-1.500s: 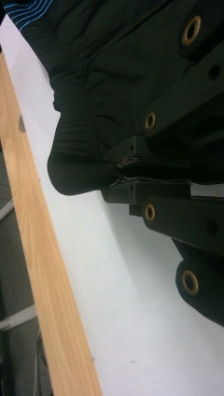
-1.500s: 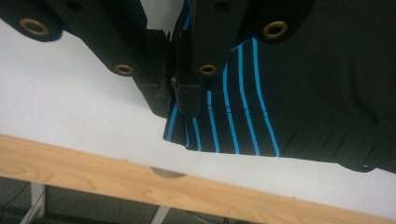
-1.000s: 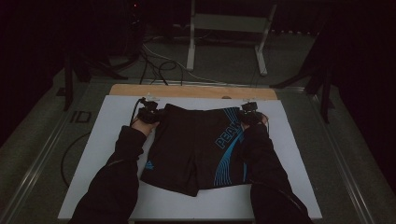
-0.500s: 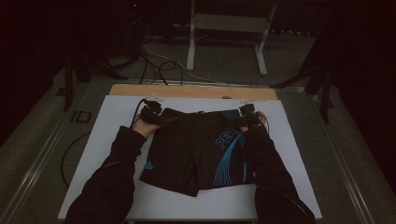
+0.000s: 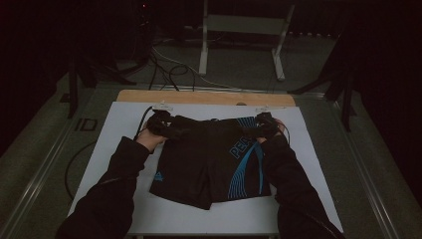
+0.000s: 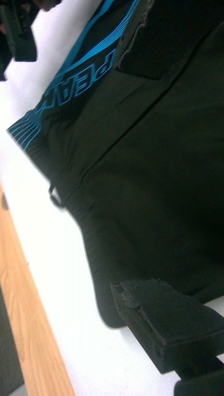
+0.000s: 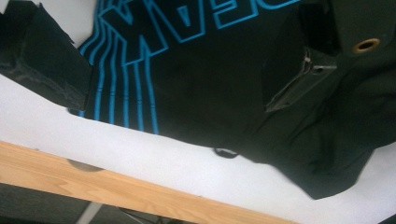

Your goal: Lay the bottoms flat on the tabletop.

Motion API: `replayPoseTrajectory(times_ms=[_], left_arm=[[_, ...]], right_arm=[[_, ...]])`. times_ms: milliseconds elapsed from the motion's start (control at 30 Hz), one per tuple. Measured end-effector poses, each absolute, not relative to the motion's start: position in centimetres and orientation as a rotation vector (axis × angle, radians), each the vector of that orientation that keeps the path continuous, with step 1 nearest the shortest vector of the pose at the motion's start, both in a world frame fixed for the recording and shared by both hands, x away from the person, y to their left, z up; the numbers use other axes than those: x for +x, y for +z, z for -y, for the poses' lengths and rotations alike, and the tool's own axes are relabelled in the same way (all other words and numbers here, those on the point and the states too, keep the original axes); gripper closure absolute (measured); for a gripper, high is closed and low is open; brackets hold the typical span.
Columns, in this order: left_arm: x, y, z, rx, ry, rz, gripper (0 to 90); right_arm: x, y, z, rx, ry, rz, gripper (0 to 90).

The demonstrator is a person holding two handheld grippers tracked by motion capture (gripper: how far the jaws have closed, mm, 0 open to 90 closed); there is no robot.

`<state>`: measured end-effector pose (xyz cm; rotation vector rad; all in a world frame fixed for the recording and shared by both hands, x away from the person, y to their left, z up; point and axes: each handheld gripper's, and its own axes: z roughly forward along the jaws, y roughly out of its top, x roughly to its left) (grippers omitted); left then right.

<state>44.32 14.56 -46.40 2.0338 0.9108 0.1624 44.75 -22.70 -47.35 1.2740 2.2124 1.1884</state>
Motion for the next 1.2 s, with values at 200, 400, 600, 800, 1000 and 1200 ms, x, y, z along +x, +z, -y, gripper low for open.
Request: replayPoseTrajectory(times_ms=[200,400,600,800,1000,1200], left_arm=[[43.1,-45.9,-14.5,2.070,0.154,-0.857,0.0],[42.2,-45.4,-14.6,2.063,0.140,-0.822,0.0],[41.0,-44.9,-14.8,2.053,0.129,-0.762,0.0],[39.4,-44.7,-15.1,2.058,0.106,-0.702,0.0],[38.0,-45.1,-15.6,2.065,0.097,-0.679,0.0],[36.4,-45.9,-16.2,2.089,0.108,-0.659,0.0]], right_arm=[[43.9,-46.8,22.1,1.218,1.210,-2.246,9.8],[42.9,-46.4,21.4,1.161,1.243,-2.306,9.5],[41.5,-46.1,21.2,1.098,1.298,-2.328,9.5],[40.2,-46.1,21.2,1.057,1.315,-2.344,9.5],[38.4,-46.2,21.3,1.007,1.333,-2.323,9.5],[36.7,-46.5,21.1,0.940,1.318,-2.345,9.5]])
